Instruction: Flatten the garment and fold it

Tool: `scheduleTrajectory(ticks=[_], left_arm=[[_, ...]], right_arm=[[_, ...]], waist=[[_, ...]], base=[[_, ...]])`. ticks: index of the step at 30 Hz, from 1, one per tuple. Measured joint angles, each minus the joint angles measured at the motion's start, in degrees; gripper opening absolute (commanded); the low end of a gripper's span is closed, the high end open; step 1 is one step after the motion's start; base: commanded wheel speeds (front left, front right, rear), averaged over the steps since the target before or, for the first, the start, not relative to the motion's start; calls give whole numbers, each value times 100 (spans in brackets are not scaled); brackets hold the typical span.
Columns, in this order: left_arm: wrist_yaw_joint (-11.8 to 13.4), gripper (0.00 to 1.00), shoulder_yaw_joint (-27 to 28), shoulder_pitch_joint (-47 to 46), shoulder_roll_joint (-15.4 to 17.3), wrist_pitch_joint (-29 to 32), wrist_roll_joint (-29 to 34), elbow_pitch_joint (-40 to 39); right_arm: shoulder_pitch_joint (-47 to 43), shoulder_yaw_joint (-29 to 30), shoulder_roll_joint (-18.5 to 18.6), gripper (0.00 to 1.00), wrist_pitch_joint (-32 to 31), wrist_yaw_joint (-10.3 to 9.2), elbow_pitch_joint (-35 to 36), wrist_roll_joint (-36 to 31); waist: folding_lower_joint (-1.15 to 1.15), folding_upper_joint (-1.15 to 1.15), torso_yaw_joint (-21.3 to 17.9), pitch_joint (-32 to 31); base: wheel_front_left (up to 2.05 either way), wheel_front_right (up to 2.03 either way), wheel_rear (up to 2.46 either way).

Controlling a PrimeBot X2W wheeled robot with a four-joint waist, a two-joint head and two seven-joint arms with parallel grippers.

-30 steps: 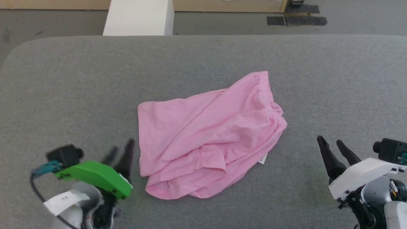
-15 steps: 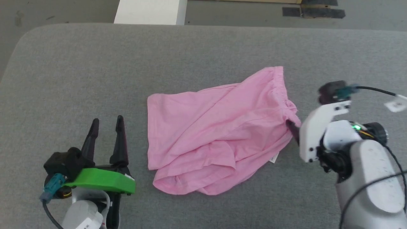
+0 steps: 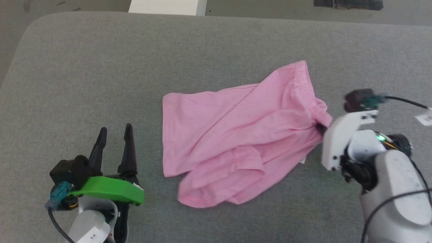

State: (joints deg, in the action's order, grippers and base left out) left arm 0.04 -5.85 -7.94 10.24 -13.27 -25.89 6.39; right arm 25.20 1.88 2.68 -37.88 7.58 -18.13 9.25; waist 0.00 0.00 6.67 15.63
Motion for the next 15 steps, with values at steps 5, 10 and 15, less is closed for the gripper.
scheduleTrajectory(ticks=[5,10,15], left_arm=[[-5,100,-27,5,-5,9,-63,66],[-42,100,-53,29,-12,91,-132,99],[-47,100,-71,75,-15,219,-181,125]], right_arm=[[-909,850,13,0,166,0,861,394],[-2084,1259,25,0,30,0,1392,1050],[-2513,1246,15,100,211,0,1567,1566]], waist=[[0,0,-97,-160],[0,0,-202,-273],[0,0,-327,-326]], base=[[0,0,0],[0,0,0],[0,0,0]])
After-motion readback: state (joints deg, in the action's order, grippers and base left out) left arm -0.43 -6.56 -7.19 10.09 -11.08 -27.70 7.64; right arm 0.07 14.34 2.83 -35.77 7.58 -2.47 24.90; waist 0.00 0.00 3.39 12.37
